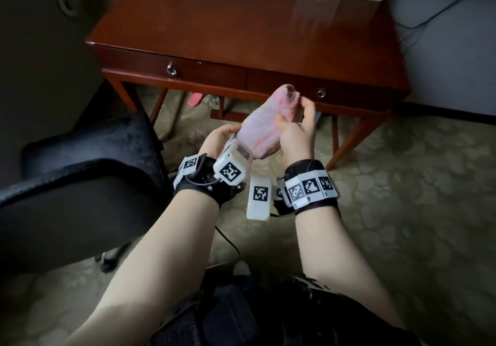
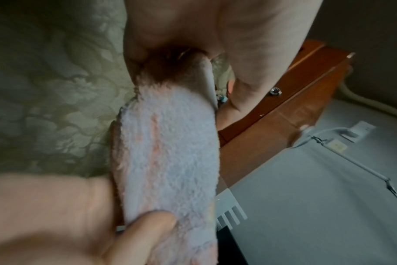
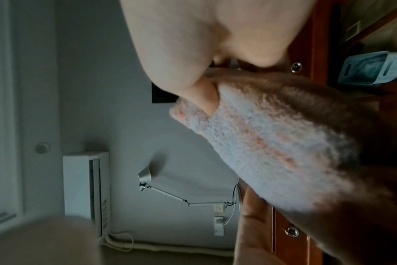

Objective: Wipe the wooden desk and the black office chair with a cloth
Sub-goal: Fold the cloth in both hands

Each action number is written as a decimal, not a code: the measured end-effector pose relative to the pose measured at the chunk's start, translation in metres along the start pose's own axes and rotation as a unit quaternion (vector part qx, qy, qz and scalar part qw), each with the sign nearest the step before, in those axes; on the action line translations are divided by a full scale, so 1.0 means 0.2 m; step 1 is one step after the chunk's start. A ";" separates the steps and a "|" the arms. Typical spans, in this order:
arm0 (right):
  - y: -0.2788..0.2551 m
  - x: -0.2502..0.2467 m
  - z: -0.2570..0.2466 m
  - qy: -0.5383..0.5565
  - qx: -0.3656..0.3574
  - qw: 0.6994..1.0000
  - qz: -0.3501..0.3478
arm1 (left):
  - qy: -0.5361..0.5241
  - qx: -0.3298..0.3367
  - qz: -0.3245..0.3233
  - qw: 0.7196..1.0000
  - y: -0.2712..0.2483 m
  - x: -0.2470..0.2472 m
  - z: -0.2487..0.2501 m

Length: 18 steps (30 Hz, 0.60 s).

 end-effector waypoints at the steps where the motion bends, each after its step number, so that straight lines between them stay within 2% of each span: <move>1: 0.00 -0.03 0.02 0.006 0.011 1.000 0.010 | 0.019 -0.005 0.004 1.000 0.01 0.01 0.02; 7: 0.11 -0.09 0.14 0.110 0.090 0.988 0.058 | 0.123 -0.003 0.050 0.991 0.10 0.01 0.22; 12: 0.37 0.02 0.22 0.154 0.178 0.972 -0.010 | 0.164 0.025 0.034 0.986 0.23 0.12 0.50; 14: 0.50 0.09 0.22 0.165 0.208 0.964 -0.013 | 0.182 0.030 0.017 0.983 0.29 0.19 0.64; 16: 0.65 0.14 0.21 0.174 0.208 0.962 -0.009 | 0.192 0.040 -0.011 0.981 0.36 0.26 0.80; 18: 0.80 0.21 0.20 0.186 0.206 0.960 -0.026 | 0.186 0.044 -0.006 0.982 0.42 0.31 0.94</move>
Point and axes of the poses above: each hand's wrist, its own y-axis towards the middle knuckle, its own x-axis out of the palm, z = x × y, the point moved 7 cm from there along y, towards the middle knuckle, and after that the axes turned 9 degrees about -x, right-handed, at the moved point
